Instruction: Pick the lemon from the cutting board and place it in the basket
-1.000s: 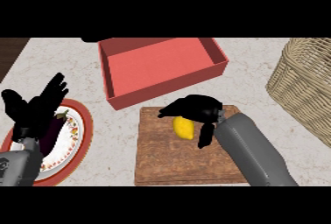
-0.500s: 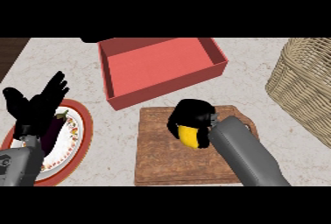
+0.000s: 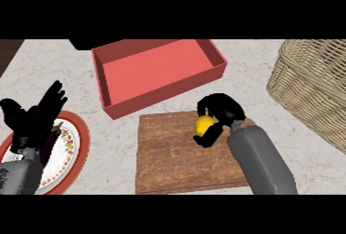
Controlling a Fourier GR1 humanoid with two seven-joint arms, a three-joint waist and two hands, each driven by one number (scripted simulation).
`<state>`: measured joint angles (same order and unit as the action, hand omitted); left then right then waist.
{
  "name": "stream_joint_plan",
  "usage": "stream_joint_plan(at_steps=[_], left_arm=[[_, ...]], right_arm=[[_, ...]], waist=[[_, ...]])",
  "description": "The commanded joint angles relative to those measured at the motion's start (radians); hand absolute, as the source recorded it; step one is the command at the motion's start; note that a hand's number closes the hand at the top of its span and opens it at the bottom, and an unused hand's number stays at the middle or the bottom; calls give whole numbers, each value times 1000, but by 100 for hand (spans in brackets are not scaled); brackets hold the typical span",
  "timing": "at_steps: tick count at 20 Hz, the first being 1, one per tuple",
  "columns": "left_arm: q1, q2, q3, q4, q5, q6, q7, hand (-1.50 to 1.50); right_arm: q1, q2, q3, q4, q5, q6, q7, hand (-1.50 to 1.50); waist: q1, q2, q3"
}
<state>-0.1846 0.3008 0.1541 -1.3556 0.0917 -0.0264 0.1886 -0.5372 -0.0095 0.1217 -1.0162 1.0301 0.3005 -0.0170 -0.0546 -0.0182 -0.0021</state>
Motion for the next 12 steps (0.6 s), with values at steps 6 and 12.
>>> stream_joint_plan(at_steps=[6, 12], left_arm=[[-23, -1, -26, 2, 11, -44, 8, 0], [-51, -14, -40, 6, -8, -23, 24, 0]], right_arm=[[46, 9, -39, -119, -282, -474, 514, 150], [-126, 9, 161, -297, -274, -811, 738, 150]], waist=[[88, 11, 5], [100, 7, 1]])
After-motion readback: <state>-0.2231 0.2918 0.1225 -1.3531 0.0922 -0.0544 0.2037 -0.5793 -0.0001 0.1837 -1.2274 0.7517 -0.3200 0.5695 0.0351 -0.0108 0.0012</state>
